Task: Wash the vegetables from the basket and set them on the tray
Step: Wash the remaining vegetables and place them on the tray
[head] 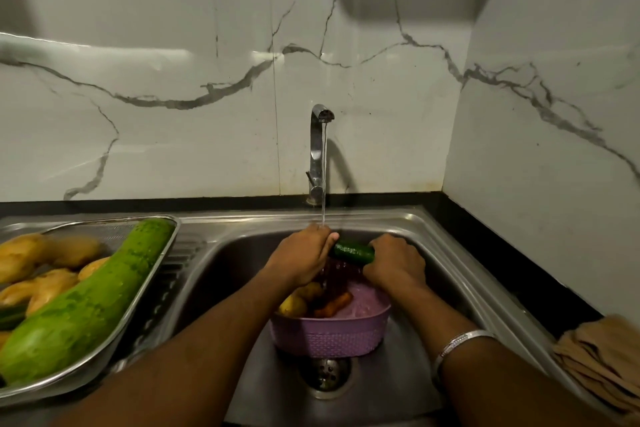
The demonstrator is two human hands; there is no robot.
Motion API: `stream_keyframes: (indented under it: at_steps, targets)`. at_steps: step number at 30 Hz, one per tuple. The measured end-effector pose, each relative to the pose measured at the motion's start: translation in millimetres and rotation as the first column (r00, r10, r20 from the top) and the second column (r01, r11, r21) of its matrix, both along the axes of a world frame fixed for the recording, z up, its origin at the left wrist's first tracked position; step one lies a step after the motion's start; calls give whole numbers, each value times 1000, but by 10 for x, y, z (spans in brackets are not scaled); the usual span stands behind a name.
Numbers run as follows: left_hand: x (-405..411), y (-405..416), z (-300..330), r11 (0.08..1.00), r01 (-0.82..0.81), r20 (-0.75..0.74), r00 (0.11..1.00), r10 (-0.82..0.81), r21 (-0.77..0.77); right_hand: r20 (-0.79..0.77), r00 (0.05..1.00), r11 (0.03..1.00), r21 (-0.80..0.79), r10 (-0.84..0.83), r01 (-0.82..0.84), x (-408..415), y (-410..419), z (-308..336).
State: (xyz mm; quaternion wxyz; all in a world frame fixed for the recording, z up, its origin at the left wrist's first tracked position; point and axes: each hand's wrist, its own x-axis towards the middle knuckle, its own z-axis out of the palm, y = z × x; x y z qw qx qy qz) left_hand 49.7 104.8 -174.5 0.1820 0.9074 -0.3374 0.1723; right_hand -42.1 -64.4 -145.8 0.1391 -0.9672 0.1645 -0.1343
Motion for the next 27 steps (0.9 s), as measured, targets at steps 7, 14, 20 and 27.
stream_keyframes:
  at_steps: [7, 14, 20, 27]
  targets:
    - [100, -84, 7, 963, -146, -421, 906, 38, -227, 121, 990, 978, -201, 75, -49, 21, -47, 34]
    - [-65, -38, -21, 997, -39, -20, 999, 40, 70, 10, 997, 982, -174, 73, -71, 53, 2, 5]
    - [-78, -49, 52, 999, -42, 52, 998, 43, -7, 100, 990, 980, -184, 95, -76, 56, -15, 17]
    - [-7, -28, 117, 860, -408, -818, 575, -19, -306, 228, 950, 949, -279, 216, -149, 81, 40, 30]
